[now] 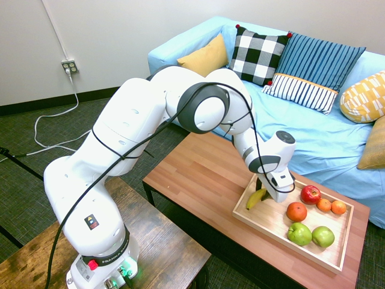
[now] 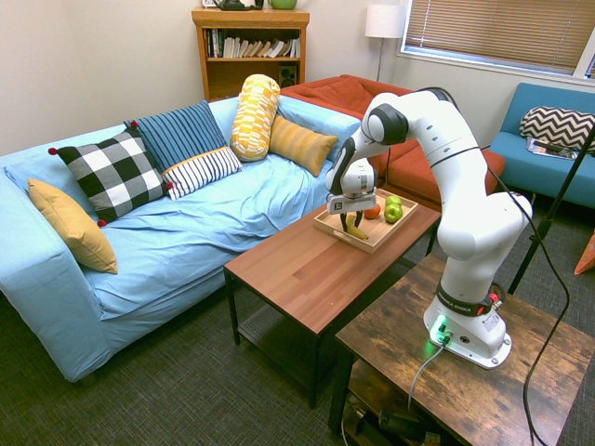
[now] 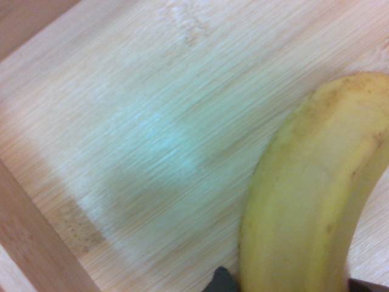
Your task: Put banana in the tray
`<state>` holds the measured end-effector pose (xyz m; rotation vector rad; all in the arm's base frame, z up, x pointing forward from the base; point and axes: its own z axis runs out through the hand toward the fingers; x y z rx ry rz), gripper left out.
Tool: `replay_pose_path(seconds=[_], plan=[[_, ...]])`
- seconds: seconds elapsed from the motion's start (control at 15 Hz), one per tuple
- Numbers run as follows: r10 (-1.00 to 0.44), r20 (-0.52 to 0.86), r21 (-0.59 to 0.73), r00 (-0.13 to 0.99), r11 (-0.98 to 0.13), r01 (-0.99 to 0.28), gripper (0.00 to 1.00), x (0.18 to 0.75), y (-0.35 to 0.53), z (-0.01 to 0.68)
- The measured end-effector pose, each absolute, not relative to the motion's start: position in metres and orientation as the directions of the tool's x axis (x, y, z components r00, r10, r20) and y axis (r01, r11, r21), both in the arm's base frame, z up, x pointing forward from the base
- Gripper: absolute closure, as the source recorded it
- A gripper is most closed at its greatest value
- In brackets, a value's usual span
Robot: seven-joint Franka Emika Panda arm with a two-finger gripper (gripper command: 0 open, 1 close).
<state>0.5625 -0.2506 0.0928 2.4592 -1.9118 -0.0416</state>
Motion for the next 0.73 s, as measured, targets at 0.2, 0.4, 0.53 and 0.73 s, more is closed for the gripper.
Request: replay_pose_path(seconds=[0.2,0.4,0.53,0.73], plan=[[-0.969,-0.002,0.033,0.249,-0.249,-0.968,0.0,0.563,-0.252,0.094],[-0.969,0.013,0.014,0.247,-0.247,-0.969,0.0,0.565,-0.257,0.11],[-0.969,0.026,-0.002,0.247,-0.247,-0.969,0.0,0.564,-0.257,0.131],[-0.966,0.044,-0.006,0.256,-0.257,-0.966,0.0,0.555,-0.251,0.162]])
